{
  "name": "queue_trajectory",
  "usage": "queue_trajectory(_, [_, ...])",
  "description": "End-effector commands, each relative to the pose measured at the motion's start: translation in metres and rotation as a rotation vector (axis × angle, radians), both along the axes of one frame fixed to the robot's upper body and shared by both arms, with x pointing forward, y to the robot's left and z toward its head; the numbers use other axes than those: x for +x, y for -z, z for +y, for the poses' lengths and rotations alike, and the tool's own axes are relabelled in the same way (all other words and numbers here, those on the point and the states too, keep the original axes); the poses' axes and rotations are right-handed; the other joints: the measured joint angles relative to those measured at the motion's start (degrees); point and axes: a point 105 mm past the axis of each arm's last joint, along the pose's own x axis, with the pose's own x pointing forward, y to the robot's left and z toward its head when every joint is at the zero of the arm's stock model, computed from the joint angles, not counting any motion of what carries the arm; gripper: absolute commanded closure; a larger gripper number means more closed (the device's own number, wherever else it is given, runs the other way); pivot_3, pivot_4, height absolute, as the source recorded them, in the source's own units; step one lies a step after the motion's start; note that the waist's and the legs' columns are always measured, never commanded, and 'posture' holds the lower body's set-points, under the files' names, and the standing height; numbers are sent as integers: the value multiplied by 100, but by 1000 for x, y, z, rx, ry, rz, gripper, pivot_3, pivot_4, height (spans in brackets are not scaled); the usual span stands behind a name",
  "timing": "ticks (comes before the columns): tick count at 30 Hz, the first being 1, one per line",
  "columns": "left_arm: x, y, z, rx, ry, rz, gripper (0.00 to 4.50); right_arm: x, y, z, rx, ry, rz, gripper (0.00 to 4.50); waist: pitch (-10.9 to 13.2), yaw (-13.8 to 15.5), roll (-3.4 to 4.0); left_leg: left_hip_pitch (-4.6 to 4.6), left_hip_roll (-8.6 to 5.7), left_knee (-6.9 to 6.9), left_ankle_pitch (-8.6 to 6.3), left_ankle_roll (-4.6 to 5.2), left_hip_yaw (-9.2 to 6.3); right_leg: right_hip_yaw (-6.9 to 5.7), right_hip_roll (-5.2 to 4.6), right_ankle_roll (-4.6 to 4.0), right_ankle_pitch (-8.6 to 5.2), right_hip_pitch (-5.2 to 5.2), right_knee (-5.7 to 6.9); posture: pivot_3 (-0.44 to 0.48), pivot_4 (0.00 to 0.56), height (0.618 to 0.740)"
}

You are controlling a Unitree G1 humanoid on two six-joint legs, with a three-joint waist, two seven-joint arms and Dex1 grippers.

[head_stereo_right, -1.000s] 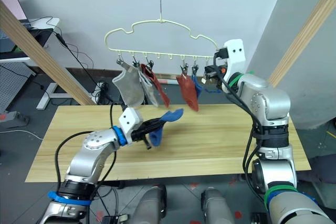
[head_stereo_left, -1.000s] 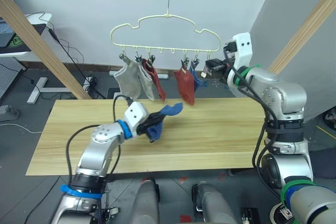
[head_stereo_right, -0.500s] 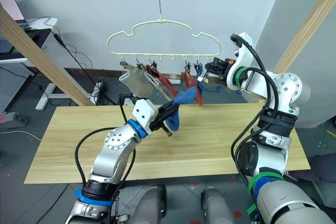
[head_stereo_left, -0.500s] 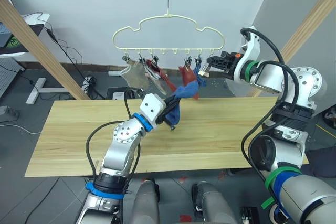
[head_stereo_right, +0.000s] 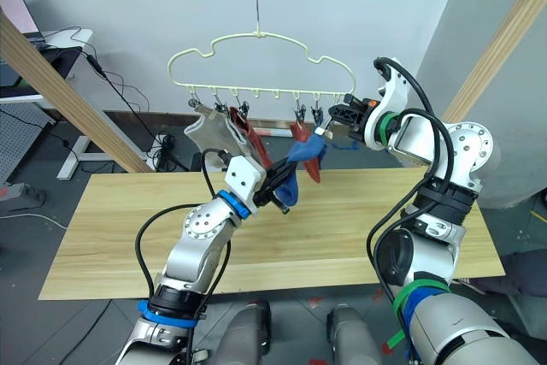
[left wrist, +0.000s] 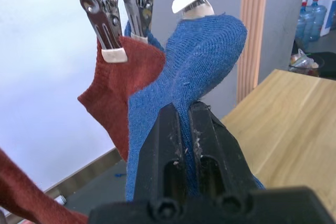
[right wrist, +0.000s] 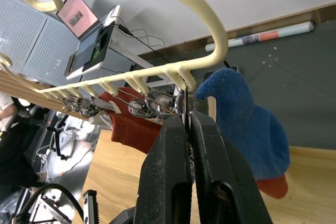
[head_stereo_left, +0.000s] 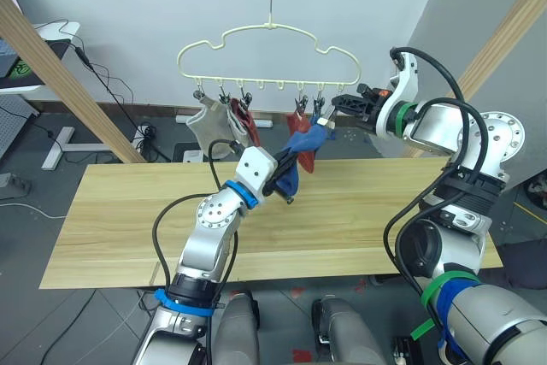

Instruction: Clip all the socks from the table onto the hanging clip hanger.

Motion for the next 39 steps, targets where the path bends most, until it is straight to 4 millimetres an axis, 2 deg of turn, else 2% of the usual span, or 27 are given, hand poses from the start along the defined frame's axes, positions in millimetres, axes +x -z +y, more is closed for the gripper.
queue_trajectory(1, [-1,-9,-6,-17,7,-42,4464,-6,-20,3,21,-15,-71,4500,0,-6,0,0,0,0,0,0,0,0,0,0,0,0,0,-7,252,740])
queue_trajectory(7, [3,-18,-10,-41,1,-59,4464,-8,-18,7,33,-23,-59,4500,1,-38,1,-5,-1,0,0,1,-3,-2,0,1,0,-1,0,-5,252,740])
queue_trajectory(16, [-2,-25,-16,-75,44,-76,4464,-8,-12,5,19,-18,-51,4500,1,-85,1,-7,-1,-1,-1,1,-4,-3,0,1,-1,-2,-3,-2,250,740])
queue_trajectory(19, [-3,-25,-15,-74,49,-76,4500,-8,-11,5,22,-18,-51,3737,1,-85,1,-7,-1,0,-1,1,-4,-3,0,1,-1,-2,-3,-2,250,740])
queue_trajectory(20, [-4,-25,-15,-73,50,-75,4500,-8,-11,5,23,-19,-50,3207,1,-85,1,-7,-1,0,-1,1,-4,-3,0,1,-1,-2,-3,-2,250,740])
queue_trajectory(26, [-4,-26,-15,-72,57,-79,4500,-8,-11,3,24,-20,-52,1110,1,-86,1,-7,-1,-1,-1,1,-5,-3,0,2,-1,-2,-3,3,245,740])
queue_trajectory(29, [-6,-28,-20,-75,75,-77,4500,-6,-13,-11,-1,17,-75,111,0,-85,1,-8,-2,0,-1,1,-5,-3,0,2,-1,-2,-3,10,239,740])
queue_trajectory(31, [-8,-27,-24,-86,99,-56,4500,-6,-16,-29,-77,67,-129,47,1,-72,1,-12,-3,0,-1,1,-7,-4,0,2,-1,-2,-4,3,238,740])
queue_trajectory(33, [-11,-26,-29,-116,134,-14,4500,-10,-16,-37,-140,71,-174,47,1,-63,1,-24,-8,2,-1,1,-14,-3,0,5,-3,-4,-9,-1,236,740])
queue_trajectory(39, [-16,-25,-41,-205,233,115,2895,-21,-11,-42,-192,53,-229,0,0,-150,2,-27,-6,3,-2,3,-16,1,7,9,-5,-10,-5,-29,220,740])
